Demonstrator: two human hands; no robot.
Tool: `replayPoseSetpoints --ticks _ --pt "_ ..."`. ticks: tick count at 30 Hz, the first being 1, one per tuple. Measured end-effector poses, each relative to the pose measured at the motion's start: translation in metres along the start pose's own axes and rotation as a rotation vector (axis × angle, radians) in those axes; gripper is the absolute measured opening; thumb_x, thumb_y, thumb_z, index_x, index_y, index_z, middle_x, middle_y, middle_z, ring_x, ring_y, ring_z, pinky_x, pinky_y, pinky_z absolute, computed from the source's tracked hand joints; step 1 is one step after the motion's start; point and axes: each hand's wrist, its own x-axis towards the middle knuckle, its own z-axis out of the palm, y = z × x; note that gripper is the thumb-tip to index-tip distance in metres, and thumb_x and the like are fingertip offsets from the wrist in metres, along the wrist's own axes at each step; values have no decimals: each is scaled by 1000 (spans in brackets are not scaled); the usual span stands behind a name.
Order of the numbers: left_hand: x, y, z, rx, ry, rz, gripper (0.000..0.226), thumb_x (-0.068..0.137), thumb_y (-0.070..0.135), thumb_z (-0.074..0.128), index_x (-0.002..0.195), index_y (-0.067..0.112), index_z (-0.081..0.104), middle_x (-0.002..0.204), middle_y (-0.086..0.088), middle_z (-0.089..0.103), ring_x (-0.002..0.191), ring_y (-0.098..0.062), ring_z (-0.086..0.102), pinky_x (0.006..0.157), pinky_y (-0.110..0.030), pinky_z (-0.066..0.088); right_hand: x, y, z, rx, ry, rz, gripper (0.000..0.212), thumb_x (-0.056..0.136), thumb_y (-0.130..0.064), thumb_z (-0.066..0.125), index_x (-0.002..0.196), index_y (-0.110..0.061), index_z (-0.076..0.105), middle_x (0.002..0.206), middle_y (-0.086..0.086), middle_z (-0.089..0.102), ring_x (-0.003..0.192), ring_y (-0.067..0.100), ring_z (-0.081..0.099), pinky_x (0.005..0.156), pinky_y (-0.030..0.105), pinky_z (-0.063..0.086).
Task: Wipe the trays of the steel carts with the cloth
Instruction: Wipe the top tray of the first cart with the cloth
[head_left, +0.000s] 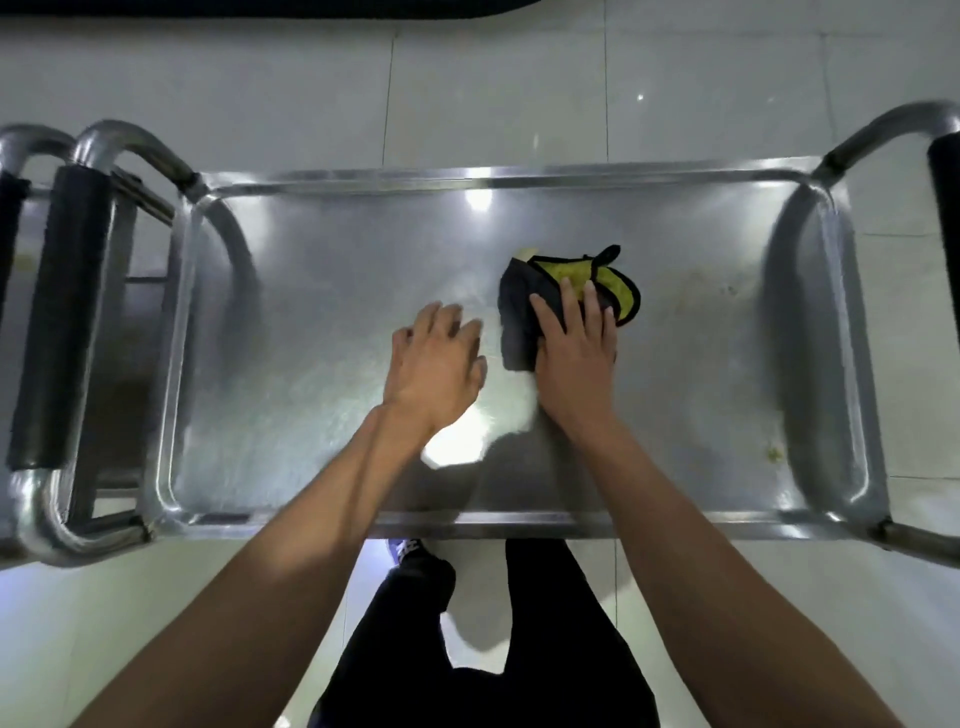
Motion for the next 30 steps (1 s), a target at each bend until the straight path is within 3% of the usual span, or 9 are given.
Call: replayPoseSetpoints --ticks 11,18,26,30 --pt "67 19 -28 -95 67 -108 47 95 39 49 140 24 50 155 -7 39 146 -26 28 108 -55 34 85 18 6 13 -32 -109 63 96 -17 60 152 -29 36 163 12 24 152 36 13 121 56 18" --pt "90 7 -23 -88 68 -47 43 94 40 52 132 20 54 145 -6 44 137 -27 34 102 -50 37 131 15 3 -27 -29 -110 57 97 -20 51 152 -30 39 163 9 25 152 34 16 121 55 17" --pt "113 6 -23 -91 56 -6 44 93 36 55 133 17 55 146 -7 43 141 -28 30 106 -50 33 143 18 0 -59 -106 -149 65 94 -23 48 156 -34 29 166 9 15 152 37 9 121 57 12" --pt "117 9 -22 -103 86 11 41 93 33 56 129 14 58 146 -8 45 142 -28 30 107 -51 33 144 20 -2 -51 -131 -134 58 100 -31 39 156 -38 25 167 4 12 153 32 6 122 53 9"
